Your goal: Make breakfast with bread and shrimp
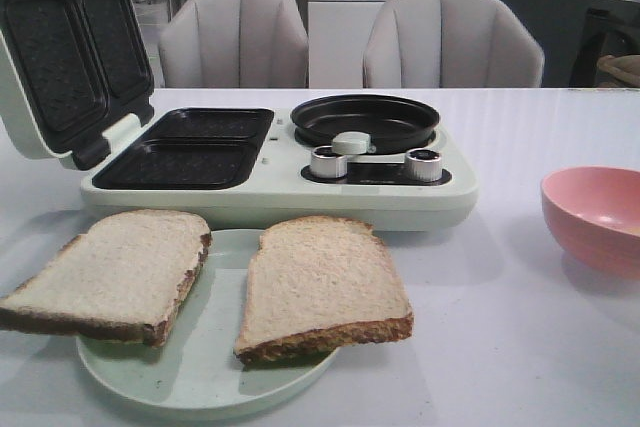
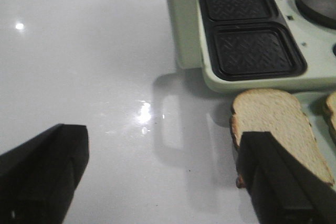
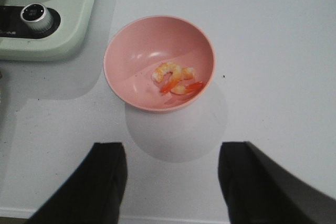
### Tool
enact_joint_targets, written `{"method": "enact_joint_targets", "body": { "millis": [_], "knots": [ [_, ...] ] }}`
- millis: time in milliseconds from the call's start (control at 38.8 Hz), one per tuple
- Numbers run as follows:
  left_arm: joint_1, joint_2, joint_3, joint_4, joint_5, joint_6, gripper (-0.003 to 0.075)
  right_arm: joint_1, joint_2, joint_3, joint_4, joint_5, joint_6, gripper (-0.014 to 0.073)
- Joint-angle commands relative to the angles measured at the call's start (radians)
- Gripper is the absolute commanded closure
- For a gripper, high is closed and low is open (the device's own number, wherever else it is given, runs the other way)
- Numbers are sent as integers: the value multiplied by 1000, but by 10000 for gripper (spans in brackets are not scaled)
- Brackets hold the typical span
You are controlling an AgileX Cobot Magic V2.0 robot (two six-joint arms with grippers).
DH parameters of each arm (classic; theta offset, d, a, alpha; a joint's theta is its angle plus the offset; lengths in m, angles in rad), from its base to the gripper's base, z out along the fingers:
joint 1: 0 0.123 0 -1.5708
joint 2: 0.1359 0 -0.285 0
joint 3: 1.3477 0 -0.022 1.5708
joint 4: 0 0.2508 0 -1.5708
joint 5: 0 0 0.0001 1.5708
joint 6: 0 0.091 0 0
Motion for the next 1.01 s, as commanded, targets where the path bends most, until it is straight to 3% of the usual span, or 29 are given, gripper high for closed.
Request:
{"method": "enact_joint_targets", "body": {
  "millis": [0,284,516,851,980],
  "knots": [
    [-103,38,-27,7,-79,78,87,-4,8,-36,-5,-74,-7,89],
    [-427,186,17,239,-134,141,87,-4,8,-36,-5,-74,-7,89],
    [-621,324,76,466,-140,141,87,-4,8,-36,-5,-74,-7,89],
    [-675,530,96,645,-195,120,88,-4,8,-36,-5,-74,-7,89],
    [-675,598,96,794,-230,-31,91,-4,8,-36,-5,-74,-7,89]
  ]
}}
